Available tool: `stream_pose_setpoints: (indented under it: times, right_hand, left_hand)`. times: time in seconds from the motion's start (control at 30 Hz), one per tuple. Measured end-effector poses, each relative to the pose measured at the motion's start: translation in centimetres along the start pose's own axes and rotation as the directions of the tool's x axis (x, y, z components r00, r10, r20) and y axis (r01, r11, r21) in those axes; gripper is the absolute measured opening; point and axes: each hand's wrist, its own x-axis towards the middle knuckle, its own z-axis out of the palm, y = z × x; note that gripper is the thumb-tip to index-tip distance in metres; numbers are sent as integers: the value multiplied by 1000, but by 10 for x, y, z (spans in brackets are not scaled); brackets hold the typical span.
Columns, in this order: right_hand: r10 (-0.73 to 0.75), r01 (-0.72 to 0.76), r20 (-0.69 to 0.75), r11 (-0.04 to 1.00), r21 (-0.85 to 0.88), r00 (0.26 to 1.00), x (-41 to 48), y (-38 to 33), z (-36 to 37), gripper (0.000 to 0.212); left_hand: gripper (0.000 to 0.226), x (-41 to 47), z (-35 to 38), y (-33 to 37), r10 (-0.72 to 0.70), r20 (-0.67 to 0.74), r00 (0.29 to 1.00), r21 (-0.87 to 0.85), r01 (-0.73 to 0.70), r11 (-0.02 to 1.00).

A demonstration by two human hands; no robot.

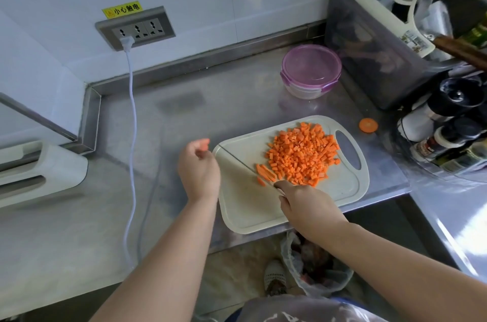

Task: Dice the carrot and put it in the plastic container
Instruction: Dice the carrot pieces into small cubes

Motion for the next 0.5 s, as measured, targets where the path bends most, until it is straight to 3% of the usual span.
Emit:
stream_pose_setpoints:
  times: [0.03,0.07,0.13,0.2,0.23,0.33,0.5]
  right_hand:
    - [-18,18,-4,999,-28,1000,-1,0,-1,33]
    - [-33,33,-6,998,-54,999,-2,0,-1,32]
    - [-47,46,-3,995,-84,999,-3,0,-2,31]
    - [-46,46,-2,994,-100,999,-3,-1,-2,32]
    - [-45,45,-2,993,-107,999,-3,-1,-2,33]
    - [-47,47,-4,993,-112,999,-3,-2,-2,33]
    - [-54,53,-2,992,-117,999,0,-3,2,32]
  left_hand:
    - [33,3,-6,9,111,-22,994,0,-111,994]
    - [36,5,-10,18,240,44,970,23,-241,970]
    - [42,5,-10,35,433,391,812,139,-517,845]
    - [44,-1,-2,47,340,734,588,305,-733,608]
    - [42,-5,3,51,250,814,525,354,-788,503]
    - [36,-12,18,53,112,881,460,407,-857,316]
    - [30,-10,31,46,66,892,448,428,-882,195]
